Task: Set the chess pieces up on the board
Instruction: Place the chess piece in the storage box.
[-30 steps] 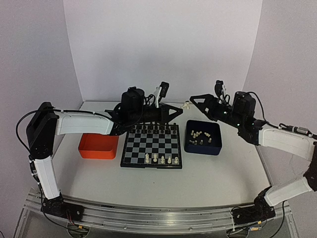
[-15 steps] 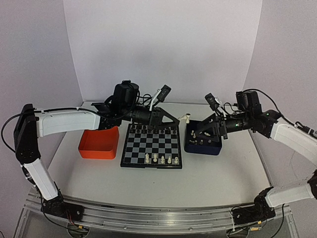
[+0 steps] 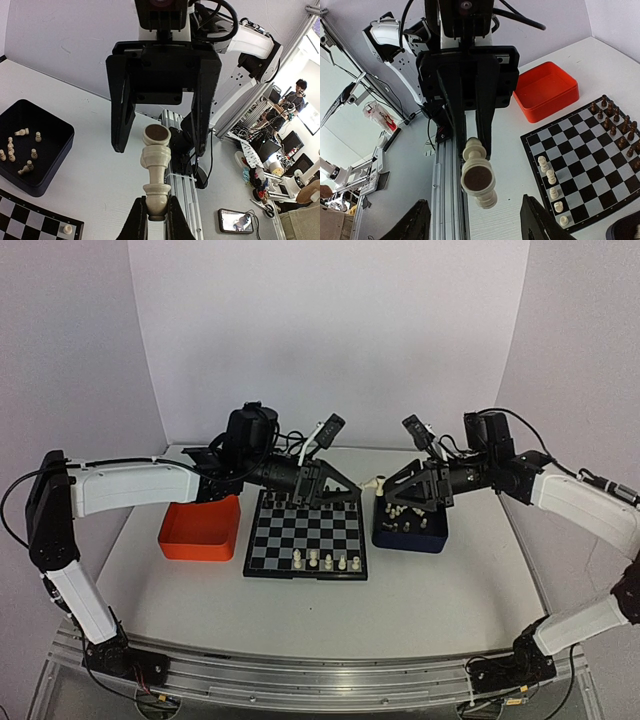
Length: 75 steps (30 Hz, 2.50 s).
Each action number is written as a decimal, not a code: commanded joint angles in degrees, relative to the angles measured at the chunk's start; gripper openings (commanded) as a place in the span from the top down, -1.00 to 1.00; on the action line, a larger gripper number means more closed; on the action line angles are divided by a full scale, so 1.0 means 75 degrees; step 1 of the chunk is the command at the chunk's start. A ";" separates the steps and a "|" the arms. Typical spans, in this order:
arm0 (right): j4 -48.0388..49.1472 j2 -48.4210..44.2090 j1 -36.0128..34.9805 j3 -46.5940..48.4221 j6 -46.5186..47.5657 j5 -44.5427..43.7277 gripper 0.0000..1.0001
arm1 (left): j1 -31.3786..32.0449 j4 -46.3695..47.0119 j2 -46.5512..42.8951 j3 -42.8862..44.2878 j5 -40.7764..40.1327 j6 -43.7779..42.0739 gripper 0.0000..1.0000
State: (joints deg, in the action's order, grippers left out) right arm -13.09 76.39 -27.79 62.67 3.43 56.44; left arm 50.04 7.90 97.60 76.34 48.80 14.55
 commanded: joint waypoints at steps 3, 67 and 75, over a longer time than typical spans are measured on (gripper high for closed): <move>0.1068 0.0178 -0.0048 0.0085 -0.0490 0.0471 -0.09 | -0.0028 0.0593 0.0023 -0.0014 0.0388 0.0154 1.00; -0.3703 0.5581 0.0812 0.3495 -0.0835 -0.8370 0.43 | -0.1104 -1.0176 0.2061 0.3228 -0.3734 0.2340 1.00; -0.3686 0.5068 0.0821 0.3327 -0.0914 -0.8376 0.10 | -0.1128 -1.1302 0.2840 0.4248 -0.3598 0.2217 1.00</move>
State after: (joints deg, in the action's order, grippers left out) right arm -40.25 117.58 -21.63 87.00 -2.72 -6.02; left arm 41.71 -70.11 116.68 102.92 20.58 32.01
